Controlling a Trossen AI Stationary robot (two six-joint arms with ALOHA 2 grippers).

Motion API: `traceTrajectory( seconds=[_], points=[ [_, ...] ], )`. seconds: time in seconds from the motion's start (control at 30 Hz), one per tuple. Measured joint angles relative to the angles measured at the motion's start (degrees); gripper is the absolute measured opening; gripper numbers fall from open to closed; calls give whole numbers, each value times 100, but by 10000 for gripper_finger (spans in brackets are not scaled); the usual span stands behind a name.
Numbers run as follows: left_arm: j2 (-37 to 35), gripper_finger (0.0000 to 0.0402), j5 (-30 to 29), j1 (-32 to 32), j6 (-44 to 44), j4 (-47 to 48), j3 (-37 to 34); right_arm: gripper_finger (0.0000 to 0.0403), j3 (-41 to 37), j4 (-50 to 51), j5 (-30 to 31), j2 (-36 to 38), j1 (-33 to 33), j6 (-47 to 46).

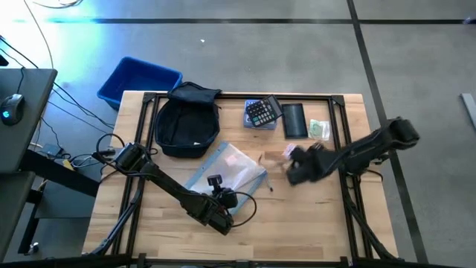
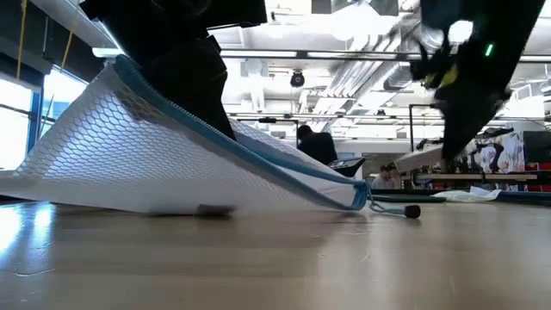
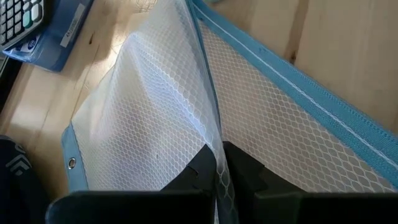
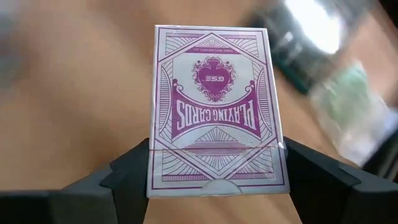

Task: Unpack backpack
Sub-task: Remove the white playing cards box from the blue zipper bag, then remove the purple chocolate bar from the blue zipper bag

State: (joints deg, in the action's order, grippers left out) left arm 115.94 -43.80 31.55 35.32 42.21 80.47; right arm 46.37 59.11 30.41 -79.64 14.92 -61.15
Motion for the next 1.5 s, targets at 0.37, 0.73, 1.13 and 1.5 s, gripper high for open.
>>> traceTrajectory(
  seconds=[0.37,0.73,1.13,1.5],
  points=[
    [0,0,12,-7,-101,-8,0,280,-2000,-1852,1147,1095,-2483,-974],
    [0,0,25,-2,-148,-4,0,354,-2025,-2165,1348,1233,-2290,43],
    [0,0,-484,298,-395,-4,-2,322,-1712,-7077,-81,740,476,2516],
    [0,0,-1009,517,47,-238,-2,322,-363,-9196,-2350,-2169,1200,4240]
  ],
)
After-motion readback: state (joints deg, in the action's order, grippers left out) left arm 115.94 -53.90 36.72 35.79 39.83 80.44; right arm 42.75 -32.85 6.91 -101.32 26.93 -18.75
